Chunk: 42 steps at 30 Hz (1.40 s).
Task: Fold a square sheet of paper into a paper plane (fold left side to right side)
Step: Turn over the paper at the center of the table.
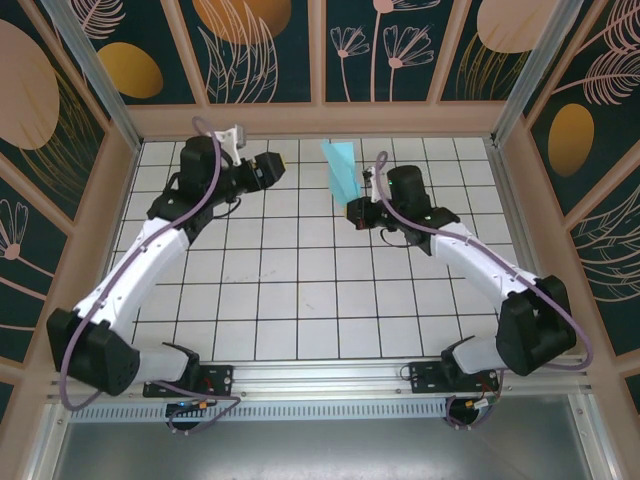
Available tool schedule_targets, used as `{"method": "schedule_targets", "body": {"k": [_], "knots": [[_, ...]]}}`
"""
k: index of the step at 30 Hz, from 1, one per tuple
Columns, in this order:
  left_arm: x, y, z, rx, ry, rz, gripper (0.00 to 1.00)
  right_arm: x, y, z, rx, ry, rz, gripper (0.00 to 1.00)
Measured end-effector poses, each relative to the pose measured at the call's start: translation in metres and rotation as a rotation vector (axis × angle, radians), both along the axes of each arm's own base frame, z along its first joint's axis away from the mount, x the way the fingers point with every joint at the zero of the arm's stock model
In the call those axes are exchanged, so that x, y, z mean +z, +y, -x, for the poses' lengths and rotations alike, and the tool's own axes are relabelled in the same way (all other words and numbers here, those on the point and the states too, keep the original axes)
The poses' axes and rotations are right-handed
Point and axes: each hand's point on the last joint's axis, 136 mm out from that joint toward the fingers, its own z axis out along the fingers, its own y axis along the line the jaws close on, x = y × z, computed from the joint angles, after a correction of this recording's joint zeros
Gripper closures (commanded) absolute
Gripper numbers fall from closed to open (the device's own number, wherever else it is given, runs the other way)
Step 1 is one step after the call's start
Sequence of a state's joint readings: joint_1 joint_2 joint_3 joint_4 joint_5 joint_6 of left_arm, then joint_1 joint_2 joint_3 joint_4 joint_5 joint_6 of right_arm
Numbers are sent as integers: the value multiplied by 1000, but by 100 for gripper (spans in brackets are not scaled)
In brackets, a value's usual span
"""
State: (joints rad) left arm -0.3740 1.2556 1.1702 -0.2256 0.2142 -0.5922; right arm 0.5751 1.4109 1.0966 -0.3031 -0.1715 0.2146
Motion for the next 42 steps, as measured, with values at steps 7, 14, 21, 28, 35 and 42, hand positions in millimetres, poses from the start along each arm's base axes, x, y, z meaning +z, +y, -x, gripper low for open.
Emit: {"method": "schedule_targets", "body": {"k": [7, 14, 21, 28, 35, 42], "knots": [[-6, 36, 12, 150, -40, -76, 28, -44, -9, -3, -124, -34, 525, 100], [13, 63, 24, 264, -120, -85, 26, -96, -26, 5, -130, -73, 1023, 100], [9, 67, 25, 281, -118, -94, 26, -148, -40, 16, -60, -90, 1362, 100], [-1, 63, 20, 272, -93, -105, 26, -166, -31, 25, -12, -87, 1393, 66], [-6, 60, 19, 257, -79, -107, 25, -161, -5, 36, 48, -40, 1204, 31], [-30, 44, 12, 197, -9, -83, 22, -121, 26, 54, 97, -10, 882, 9]]}}
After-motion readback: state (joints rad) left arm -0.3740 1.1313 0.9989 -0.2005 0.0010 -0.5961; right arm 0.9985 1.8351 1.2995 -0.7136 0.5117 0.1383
